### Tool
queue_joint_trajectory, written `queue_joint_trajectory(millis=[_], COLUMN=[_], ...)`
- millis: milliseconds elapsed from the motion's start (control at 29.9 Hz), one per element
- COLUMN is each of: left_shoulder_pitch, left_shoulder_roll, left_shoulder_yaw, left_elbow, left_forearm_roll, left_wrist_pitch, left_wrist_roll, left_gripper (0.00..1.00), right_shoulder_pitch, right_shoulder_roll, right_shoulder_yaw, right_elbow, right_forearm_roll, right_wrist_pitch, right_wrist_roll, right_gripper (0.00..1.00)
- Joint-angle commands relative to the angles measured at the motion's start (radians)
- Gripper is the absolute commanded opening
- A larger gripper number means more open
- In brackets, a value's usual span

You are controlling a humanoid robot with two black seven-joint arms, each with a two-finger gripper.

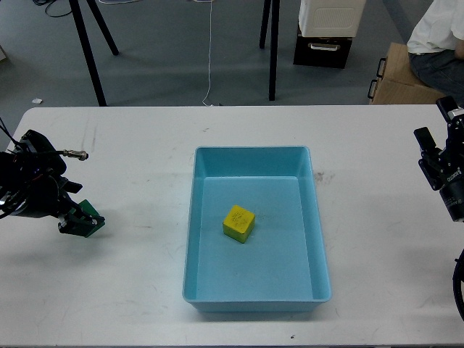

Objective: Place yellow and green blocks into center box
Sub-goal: 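Close the left gripper on the green cube, then lift the green cube and carry it over the yellow cube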

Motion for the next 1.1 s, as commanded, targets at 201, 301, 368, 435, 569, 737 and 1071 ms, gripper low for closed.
queue_joint_trajectory(millis=[201, 301, 368, 435, 569, 737, 1071], left_shoulder_pitch=[0.010, 0.009, 0.009, 0.009, 0.009, 0.015, 0.004], left_shoulder_roll=[-0.044, -0.058, -0.060, -0.069, -0.102, -0.116, -0.112], left_shoulder_yaw=[0.014, 0.044, 0.060, 0.065, 0.067, 0.071, 0.120], left_elbow=[0.070, 0.103, 0.110, 0.121, 0.182, 0.204, 0.221], left_forearm_roll=[0.000, 0.000, 0.000, 0.000, 0.000, 0.000, 0.000], left_wrist_pitch=[0.014, 0.014, 0.016, 0.016, 0.019, 0.082, 0.142], left_wrist_roll=[0.000, 0.000, 0.000, 0.000, 0.000, 0.000, 0.000], left_gripper=[1.00, 0.99, 0.96, 0.96, 0.91, 0.79, 0.28], right_shoulder_pitch=[-0.009, -0.009, -0.016, -0.017, -0.019, -0.022, -0.023], right_shoulder_roll=[0.004, 0.004, 0.004, 0.005, 0.005, 0.007, 0.007], right_shoulder_yaw=[0.000, 0.001, 0.003, 0.003, 0.003, 0.003, 0.003], right_elbow=[0.000, -0.002, -0.002, -0.002, -0.002, -0.002, -0.003], right_forearm_roll=[0.000, 0.000, 0.000, 0.000, 0.000, 0.000, 0.000], right_wrist_pitch=[0.000, -0.001, -0.003, -0.011, -0.012, -0.012, -0.015], right_wrist_roll=[0.001, 0.001, 0.001, 0.001, 0.001, 0.001, 0.002], right_gripper=[0.99, 0.99, 0.99, 0.99, 0.99, 0.99, 0.99])
